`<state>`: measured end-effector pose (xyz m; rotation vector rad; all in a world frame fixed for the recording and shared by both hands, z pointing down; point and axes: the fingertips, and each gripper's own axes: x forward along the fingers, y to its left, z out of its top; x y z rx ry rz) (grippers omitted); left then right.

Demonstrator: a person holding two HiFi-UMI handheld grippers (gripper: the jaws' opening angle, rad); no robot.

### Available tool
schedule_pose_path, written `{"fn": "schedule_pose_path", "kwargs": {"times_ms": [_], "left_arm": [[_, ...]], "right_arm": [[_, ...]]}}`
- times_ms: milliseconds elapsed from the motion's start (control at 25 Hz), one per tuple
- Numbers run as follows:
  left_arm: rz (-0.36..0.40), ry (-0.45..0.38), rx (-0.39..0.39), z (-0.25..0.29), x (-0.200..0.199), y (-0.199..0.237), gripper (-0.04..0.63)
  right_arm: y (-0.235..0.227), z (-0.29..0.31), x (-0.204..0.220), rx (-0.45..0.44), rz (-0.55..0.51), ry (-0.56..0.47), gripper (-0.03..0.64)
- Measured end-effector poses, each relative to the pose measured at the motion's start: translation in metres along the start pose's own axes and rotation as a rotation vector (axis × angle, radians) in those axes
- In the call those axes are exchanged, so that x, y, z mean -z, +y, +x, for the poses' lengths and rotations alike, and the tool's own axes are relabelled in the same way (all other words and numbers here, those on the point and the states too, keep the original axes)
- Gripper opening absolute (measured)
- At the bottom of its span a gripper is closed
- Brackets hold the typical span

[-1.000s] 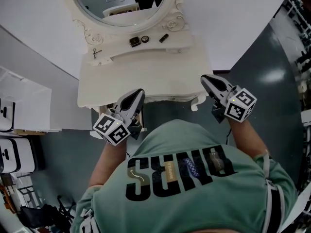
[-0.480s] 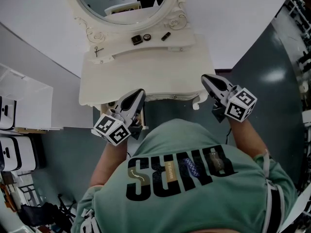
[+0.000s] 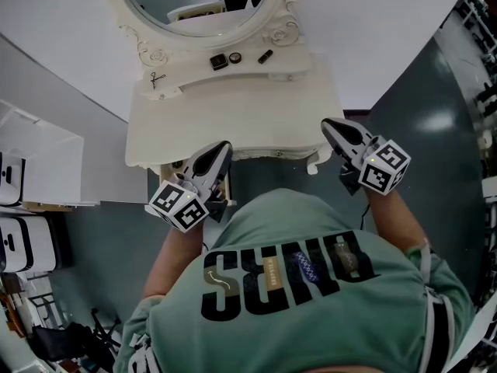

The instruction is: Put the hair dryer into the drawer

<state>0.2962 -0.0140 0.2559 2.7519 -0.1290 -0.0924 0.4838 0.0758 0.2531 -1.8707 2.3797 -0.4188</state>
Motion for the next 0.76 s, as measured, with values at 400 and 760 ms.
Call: {"fn": "schedule_pose_path", "kwargs": {"times_ms": [400,760], "left_arm": [[-0.005,-0.003,-0.008,-0.0002,-0.0012,-0.0008,0.009],[-0.005,-0.002,-0.010,0.0003,-0.0012,-0.0016,0.009]], "right_arm": [[0.0027,0.0016,0.0021,-0.019,-0.010,0.014,-0.008],[0.0053,0.0038,0.0017,-0.032,-0.020,0.025,-0.006]]}}
